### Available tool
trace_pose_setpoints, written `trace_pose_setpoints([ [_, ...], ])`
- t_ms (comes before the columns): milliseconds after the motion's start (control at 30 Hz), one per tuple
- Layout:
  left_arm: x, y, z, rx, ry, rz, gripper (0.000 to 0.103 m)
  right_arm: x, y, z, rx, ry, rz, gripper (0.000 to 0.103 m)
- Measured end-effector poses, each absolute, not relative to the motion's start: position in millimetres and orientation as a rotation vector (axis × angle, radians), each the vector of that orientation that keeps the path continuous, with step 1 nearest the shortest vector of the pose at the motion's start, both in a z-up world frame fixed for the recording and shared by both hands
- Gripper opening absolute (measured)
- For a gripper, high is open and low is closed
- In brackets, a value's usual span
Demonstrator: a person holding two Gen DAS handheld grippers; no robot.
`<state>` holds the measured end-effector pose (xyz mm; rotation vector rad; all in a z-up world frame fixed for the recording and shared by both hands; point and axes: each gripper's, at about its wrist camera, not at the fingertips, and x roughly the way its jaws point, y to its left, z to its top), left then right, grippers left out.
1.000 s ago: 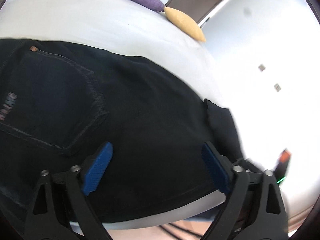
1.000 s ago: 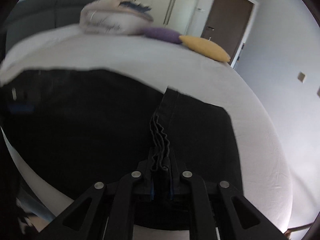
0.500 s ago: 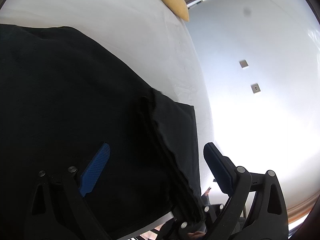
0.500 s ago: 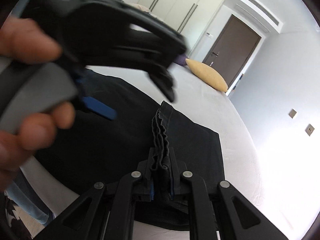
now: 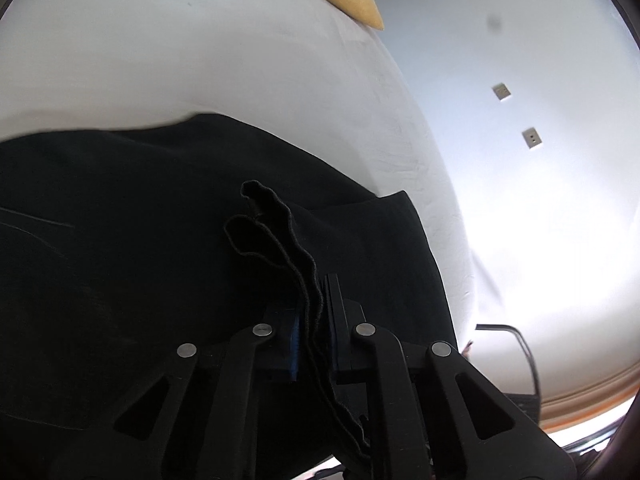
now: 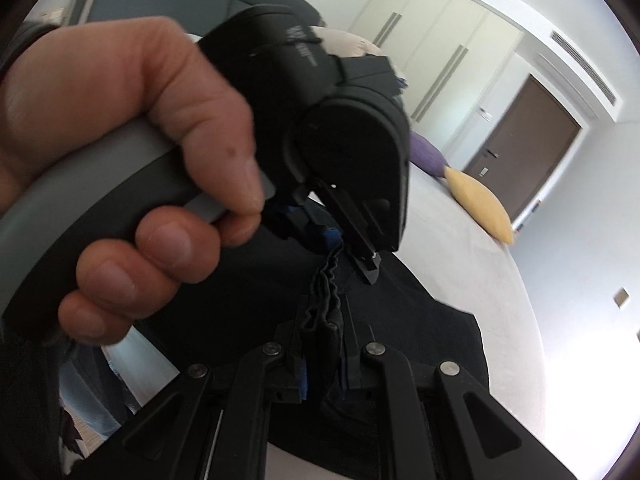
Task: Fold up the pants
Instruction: 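Grasp the jeans hem with the right gripper and lift it toward the left gripper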
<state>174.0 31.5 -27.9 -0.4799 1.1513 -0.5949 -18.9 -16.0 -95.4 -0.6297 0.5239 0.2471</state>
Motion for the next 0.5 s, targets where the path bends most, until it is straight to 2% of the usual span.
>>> trace_pose_setpoints([
  [133, 195, 79, -27, -0.469, 1.156, -0.555, 0.009, -11, 13, -99, -0.625, 0.559, 0.307, 0.012],
  [367, 214, 107, -49, -0.482, 1.184, -0.51, 0.011, 0, 21, -118, -0.605, 0.665, 0.341, 0.015],
  [400, 216, 108, -52, -0.479, 1.189, -0.498, 0.012, 5, 20, -122, -0.598, 0.691, 0.354, 0.025],
  [467, 219, 108, -55, -0.474, 1.181, -0.49, 0.015, 3, 17, -125, -0.555, 0.724, 0.395, 0.04],
  [500, 217, 109, -56, -0.476, 1.174, -0.481, 0.017, -2, 14, -121, -0.524, 0.722, 0.414, 0.052],
])
